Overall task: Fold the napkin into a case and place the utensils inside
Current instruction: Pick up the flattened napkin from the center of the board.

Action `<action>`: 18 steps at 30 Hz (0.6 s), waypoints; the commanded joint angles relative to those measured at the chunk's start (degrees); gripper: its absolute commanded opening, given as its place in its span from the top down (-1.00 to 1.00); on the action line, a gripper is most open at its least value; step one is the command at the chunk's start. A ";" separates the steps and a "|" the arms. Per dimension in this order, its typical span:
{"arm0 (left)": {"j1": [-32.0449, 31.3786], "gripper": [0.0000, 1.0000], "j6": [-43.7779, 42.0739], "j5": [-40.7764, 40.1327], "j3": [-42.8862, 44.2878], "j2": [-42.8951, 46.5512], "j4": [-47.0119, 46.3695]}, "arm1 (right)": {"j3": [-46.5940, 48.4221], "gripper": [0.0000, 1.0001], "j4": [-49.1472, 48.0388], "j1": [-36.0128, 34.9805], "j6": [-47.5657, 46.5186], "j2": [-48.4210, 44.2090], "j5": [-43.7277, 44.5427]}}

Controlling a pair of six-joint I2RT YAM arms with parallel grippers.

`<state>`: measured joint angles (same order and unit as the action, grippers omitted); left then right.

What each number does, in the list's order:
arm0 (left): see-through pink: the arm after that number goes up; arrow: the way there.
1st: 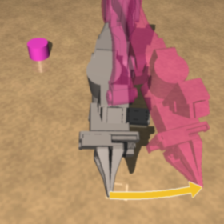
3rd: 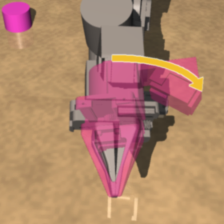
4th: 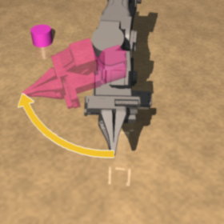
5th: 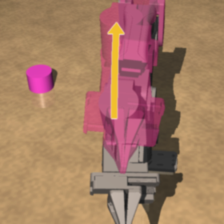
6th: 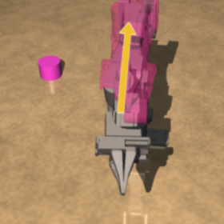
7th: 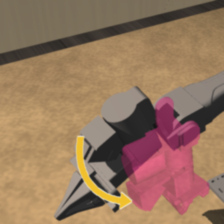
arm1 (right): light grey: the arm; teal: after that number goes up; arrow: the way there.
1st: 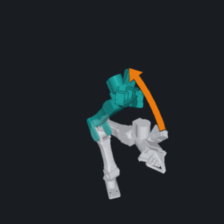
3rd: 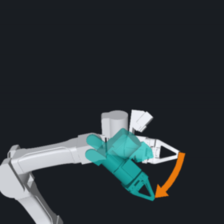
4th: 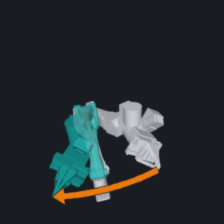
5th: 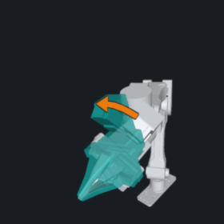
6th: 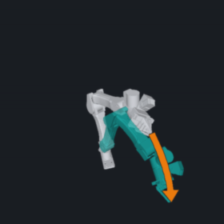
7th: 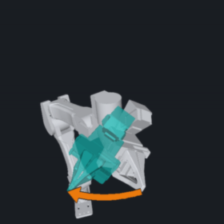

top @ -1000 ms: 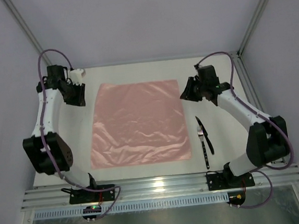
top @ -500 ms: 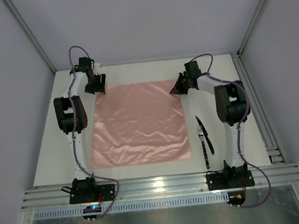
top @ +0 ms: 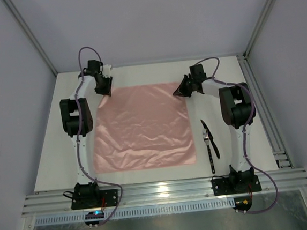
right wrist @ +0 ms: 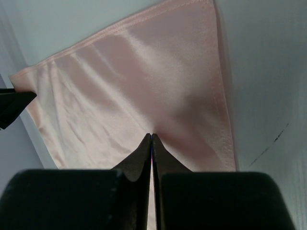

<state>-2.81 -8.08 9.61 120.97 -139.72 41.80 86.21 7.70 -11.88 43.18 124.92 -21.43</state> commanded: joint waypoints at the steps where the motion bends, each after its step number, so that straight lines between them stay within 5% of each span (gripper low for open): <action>1: -3.16 0.25 -7.37 -2.29 -8.60 6.90 -7.16 | -1.13 0.92 -2.60 -0.16 1.82 1.20 -1.16; 6: -8.08 0.11 -12.49 -5.13 -17.16 13.32 -13.41 | -1.49 0.93 -2.78 -0.16 2.00 0.94 -1.25; 18: -10.02 -0.15 -13.80 4.69 -20.95 20.89 -7.71 | -1.40 0.93 -2.26 -0.16 1.03 0.76 -0.98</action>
<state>-13.19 -19.90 8.47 100.07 -124.20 33.45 84.97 6.66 -11.88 44.58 126.37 -22.48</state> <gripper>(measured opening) 0.577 0.037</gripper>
